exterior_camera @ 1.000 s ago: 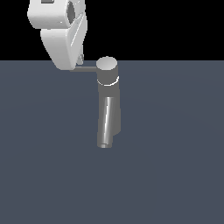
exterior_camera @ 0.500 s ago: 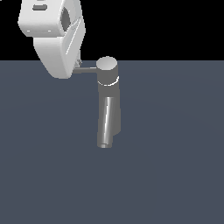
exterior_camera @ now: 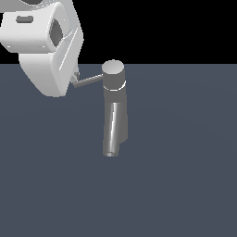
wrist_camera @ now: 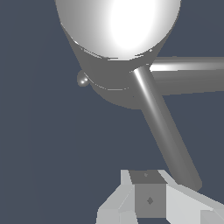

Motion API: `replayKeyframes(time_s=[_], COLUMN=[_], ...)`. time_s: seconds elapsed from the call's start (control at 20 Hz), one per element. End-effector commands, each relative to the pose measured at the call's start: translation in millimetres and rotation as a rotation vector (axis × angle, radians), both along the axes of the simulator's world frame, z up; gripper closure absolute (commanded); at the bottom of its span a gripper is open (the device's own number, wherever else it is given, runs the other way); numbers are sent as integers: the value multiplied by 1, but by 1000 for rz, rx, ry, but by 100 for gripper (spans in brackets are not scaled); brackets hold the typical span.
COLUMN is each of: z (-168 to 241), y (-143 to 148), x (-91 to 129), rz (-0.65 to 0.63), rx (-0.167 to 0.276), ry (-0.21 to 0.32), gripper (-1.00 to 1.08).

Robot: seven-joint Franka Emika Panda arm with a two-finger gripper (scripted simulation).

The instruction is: Turn on the faucet by rotating a designated handle.

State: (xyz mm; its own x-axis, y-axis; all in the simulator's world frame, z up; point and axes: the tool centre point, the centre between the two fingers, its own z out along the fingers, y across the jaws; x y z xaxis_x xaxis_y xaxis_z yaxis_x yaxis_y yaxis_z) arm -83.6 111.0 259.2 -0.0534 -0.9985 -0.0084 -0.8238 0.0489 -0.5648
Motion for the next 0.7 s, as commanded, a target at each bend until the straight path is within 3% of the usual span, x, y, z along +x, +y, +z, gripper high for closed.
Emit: replayKeyframes(time_s=[0.0,0.05,0.65], z=[-6,-2,-15], y=[-7,1,-17], x=[-7,-3,-22], rz=[-14,2,-3], rx=[-4,-1,-2], ry=[7,1,3], gripper=[108,108,108])
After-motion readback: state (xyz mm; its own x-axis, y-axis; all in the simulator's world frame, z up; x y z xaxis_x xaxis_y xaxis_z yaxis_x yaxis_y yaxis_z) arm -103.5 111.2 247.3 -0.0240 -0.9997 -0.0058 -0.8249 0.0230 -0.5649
